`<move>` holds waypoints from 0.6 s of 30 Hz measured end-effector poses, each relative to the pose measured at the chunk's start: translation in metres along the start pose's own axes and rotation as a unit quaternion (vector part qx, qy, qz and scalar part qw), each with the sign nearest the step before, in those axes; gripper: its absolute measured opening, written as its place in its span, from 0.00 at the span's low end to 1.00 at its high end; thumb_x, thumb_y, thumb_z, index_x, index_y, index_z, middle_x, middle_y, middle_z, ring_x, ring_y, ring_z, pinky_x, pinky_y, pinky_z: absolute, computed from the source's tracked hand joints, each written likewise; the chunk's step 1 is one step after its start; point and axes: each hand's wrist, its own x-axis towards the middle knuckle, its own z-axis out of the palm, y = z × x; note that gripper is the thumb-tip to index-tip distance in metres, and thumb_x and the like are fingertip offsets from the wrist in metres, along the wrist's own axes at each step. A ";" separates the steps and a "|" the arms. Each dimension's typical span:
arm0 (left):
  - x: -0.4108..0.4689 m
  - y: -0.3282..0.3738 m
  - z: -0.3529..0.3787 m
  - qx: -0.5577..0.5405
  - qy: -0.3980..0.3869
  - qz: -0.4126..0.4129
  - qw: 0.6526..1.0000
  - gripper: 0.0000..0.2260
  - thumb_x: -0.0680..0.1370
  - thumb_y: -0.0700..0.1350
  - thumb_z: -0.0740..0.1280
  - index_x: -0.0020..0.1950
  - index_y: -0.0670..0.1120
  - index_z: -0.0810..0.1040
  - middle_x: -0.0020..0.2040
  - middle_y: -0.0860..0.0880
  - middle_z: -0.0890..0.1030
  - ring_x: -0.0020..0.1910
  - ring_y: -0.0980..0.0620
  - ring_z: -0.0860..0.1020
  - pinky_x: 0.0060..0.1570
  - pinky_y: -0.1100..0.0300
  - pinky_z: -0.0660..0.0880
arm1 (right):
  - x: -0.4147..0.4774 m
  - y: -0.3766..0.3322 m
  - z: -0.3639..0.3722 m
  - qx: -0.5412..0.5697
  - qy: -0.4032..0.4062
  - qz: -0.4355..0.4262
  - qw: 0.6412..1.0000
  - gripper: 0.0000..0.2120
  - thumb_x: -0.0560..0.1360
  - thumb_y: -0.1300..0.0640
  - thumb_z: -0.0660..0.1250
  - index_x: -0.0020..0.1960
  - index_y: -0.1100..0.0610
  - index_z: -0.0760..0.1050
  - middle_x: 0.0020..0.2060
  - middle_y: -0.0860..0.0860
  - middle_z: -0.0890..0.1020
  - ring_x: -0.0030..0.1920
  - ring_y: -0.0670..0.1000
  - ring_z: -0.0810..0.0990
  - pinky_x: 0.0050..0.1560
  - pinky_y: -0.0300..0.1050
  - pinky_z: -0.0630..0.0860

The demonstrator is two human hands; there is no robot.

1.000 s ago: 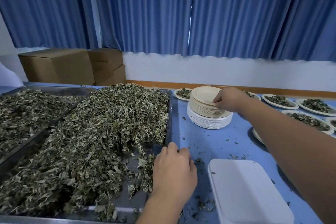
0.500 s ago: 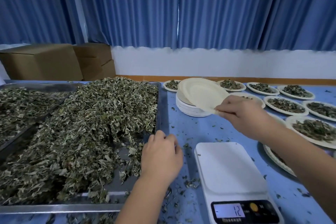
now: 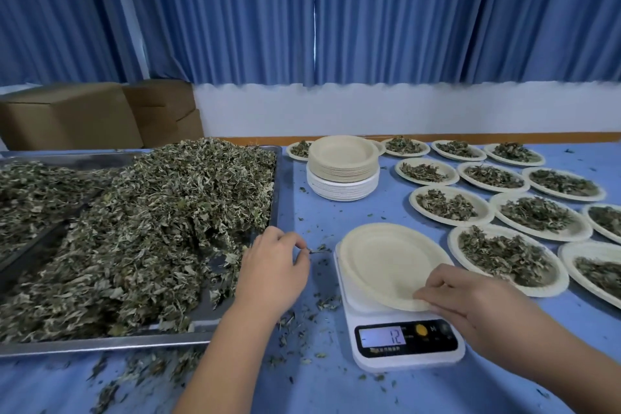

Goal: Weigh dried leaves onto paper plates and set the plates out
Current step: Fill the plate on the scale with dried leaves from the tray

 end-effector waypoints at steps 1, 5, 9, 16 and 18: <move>-0.003 0.000 -0.002 -0.014 0.003 0.003 1.000 0.09 0.81 0.51 0.61 0.57 0.53 0.77 0.53 0.55 0.69 0.51 0.53 0.73 0.57 0.53 0.70 | -0.002 -0.002 0.000 0.000 -0.004 0.004 1.000 0.15 0.82 0.49 0.54 0.66 0.39 0.72 0.58 0.34 0.69 0.52 0.41 0.74 0.51 0.38 0.72; -0.013 0.003 -0.009 -0.044 0.020 0.003 0.999 0.08 0.80 0.51 0.61 0.56 0.53 0.77 0.54 0.56 0.70 0.39 0.54 0.73 0.47 0.54 0.73 | -0.002 -0.006 0.001 -0.021 -0.009 0.000 1.000 0.16 0.83 0.48 0.52 0.68 0.35 0.68 0.59 0.34 0.68 0.55 0.40 0.74 0.53 0.37 0.71; -0.022 -0.001 -0.021 -0.034 0.093 -0.037 0.994 0.08 0.80 0.50 0.60 0.53 0.52 0.79 0.52 0.56 0.71 0.44 0.54 0.73 0.45 0.57 0.71 | -0.007 0.000 0.002 0.022 0.025 -0.010 0.999 0.15 0.80 0.48 0.58 0.65 0.38 0.73 0.55 0.31 0.69 0.48 0.40 0.77 0.47 0.41 0.75; -0.026 -0.046 -0.062 0.193 0.067 -0.227 0.952 0.17 0.79 0.55 0.59 0.64 0.50 0.76 0.60 0.44 0.76 0.59 0.42 0.74 0.56 0.51 0.71 | 0.010 0.032 0.015 0.189 0.283 0.078 0.937 0.06 0.75 0.61 0.67 0.45 0.57 0.83 0.40 0.48 0.80 0.42 0.44 0.76 0.44 0.28 0.68; -0.028 -0.055 -0.062 0.189 -0.027 -0.257 0.947 0.22 0.80 0.59 0.56 0.70 0.49 0.71 0.66 0.42 0.73 0.65 0.41 0.71 0.62 0.48 0.69 | 0.014 0.042 0.023 0.210 0.307 0.138 0.918 0.08 0.77 0.63 0.66 0.40 0.58 0.81 0.38 0.50 0.80 0.40 0.47 0.76 0.41 0.34 0.68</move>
